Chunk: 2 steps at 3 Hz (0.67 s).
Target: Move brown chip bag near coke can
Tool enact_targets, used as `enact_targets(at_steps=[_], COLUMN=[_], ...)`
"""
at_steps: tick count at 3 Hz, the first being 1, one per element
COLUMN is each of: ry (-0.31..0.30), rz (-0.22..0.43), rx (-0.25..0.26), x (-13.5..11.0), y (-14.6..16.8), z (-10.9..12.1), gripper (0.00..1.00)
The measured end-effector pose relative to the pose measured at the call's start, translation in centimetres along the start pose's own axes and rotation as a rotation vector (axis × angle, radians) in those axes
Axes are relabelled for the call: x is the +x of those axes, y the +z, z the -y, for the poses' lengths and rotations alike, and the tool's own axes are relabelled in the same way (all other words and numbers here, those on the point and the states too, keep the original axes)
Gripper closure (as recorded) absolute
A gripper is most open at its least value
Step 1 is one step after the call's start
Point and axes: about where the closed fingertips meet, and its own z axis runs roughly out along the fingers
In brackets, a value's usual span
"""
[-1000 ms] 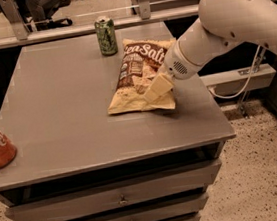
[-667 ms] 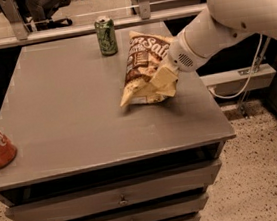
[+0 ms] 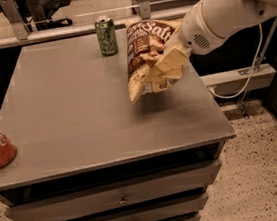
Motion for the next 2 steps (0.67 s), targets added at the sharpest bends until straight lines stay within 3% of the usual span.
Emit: enact_targets(at_steps=[1, 2], ry=[0.005, -0.089], rz=[0.001, 0.06], rx=[-0.001, -0.068], x=[-0.1, -3.4], y=[0.0, 0.9], z=[-0.1, -2.9], gripper=[1.0, 1.0])
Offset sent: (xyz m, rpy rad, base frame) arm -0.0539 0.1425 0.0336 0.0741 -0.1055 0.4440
